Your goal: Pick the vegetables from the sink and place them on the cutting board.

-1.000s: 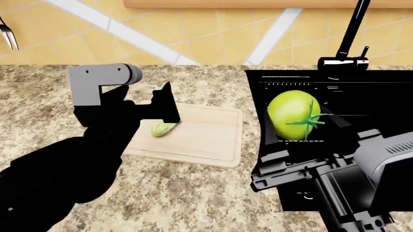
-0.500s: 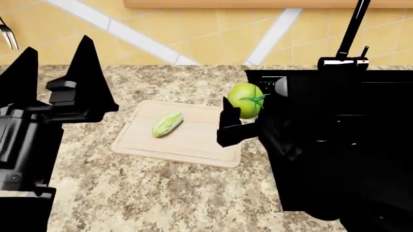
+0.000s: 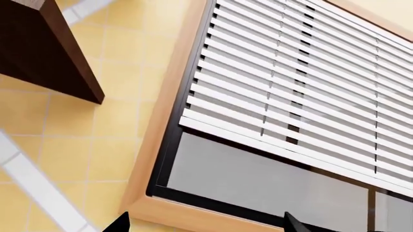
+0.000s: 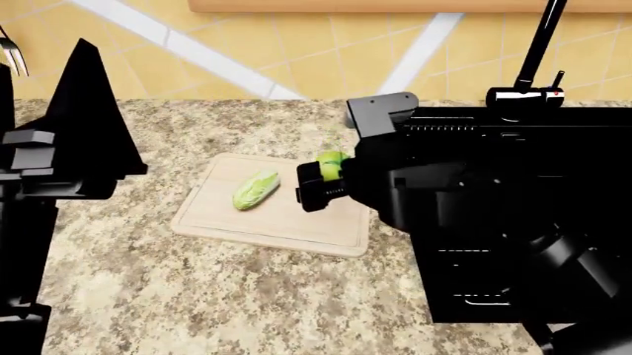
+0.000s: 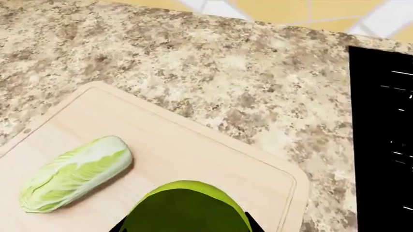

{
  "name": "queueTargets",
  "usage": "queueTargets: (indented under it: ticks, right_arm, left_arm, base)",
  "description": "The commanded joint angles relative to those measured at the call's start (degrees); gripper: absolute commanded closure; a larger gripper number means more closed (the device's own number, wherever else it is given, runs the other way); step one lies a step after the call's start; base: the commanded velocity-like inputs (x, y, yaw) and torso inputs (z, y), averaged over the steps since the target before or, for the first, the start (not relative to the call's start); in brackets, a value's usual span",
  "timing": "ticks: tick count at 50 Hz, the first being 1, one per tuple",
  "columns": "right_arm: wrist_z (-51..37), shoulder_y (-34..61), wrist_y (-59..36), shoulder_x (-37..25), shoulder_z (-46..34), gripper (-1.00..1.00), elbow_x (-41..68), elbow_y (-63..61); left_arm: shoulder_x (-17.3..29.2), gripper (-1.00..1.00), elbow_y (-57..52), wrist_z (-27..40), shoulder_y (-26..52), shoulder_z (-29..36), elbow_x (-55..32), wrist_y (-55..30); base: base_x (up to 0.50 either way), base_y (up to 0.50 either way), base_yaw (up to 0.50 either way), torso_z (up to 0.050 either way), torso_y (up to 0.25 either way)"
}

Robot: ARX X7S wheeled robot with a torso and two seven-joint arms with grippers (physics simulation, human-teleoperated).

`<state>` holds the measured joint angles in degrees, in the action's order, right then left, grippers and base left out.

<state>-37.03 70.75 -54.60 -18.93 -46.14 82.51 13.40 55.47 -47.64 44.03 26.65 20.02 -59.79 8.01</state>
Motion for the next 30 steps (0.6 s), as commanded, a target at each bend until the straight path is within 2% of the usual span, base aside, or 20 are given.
queueTargets:
  ticks: [1, 17, 18, 30]
  right_arm:
    - [5.38, 2.88, -3.48, 4.47, -5.63, 1.00, -3.46, 12.83]
    - [8.22, 1.95, -2.61, 6.13, -8.67, 1.00, -6.17, 15.30]
    - [7.95, 2.09, -2.51, 5.96, -8.54, -1.00, -6.17, 14.88]
    - [7.28, 2.39, -2.26, 5.09, -8.04, -1.00, -5.71, 12.35]
  left_arm:
    - [0.84, -1.00, -0.44, -0.07, -0.96, -1.05, -0.53, 1.14]
    - [0.85, -1.00, -0.40, 0.04, -1.10, -1.13, -0.49, 0.96]
    - [0.84, -1.00, -0.40, 0.03, -1.09, -1.12, -0.51, 0.95]
    - [0.71, -1.00, -0.45, -0.15, -0.91, -1.07, -0.84, 0.82]
  base:
    - [0.00, 0.00, 0.00, 0.000, 0.000]
    - [0.00, 0.00, 0.00, 0.000, 0.000]
    - [0.00, 0.00, 0.00, 0.000, 0.000]
    - [0.00, 0.00, 0.00, 0.000, 0.000]
